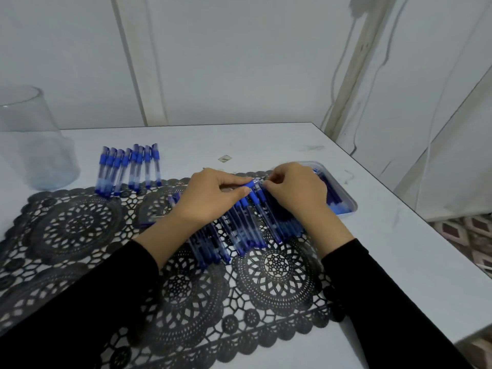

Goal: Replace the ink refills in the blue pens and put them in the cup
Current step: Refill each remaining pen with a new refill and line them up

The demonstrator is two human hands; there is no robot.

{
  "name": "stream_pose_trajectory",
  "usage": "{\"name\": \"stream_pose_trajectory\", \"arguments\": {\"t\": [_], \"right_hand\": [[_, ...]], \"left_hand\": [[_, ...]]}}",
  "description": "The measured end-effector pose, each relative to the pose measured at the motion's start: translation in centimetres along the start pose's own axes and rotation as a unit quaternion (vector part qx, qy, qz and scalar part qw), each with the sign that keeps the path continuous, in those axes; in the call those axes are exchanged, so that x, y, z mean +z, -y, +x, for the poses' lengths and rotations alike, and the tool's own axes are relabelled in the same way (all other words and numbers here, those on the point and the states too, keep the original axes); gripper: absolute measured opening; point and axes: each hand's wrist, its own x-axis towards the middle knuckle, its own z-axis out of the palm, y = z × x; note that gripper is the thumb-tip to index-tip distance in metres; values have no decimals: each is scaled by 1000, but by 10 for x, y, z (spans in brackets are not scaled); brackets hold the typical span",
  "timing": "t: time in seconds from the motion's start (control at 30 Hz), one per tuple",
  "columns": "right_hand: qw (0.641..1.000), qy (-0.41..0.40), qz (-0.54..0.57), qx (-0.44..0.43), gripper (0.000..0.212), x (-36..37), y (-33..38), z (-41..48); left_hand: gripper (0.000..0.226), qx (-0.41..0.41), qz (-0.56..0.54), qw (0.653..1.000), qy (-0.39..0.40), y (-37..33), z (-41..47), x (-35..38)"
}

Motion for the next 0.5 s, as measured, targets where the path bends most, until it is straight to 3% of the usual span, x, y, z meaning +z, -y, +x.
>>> {"name": "stream_pose_trajectory", "arguments": {"t": [0.17,0.3,0.5], "right_hand": [[991,-32,126,27,13,-34,-35,10],[997,-31,45,56,16,-39,-74,18],[1000,4,-24,19,14,-28,-83,20]], "left_hand": [[26,-8,-2,1000,25,-1,4,7],[24,-17,-31,999,26,-8,6,10],[20,-27,-47,998,24,-13,12,18]]}}
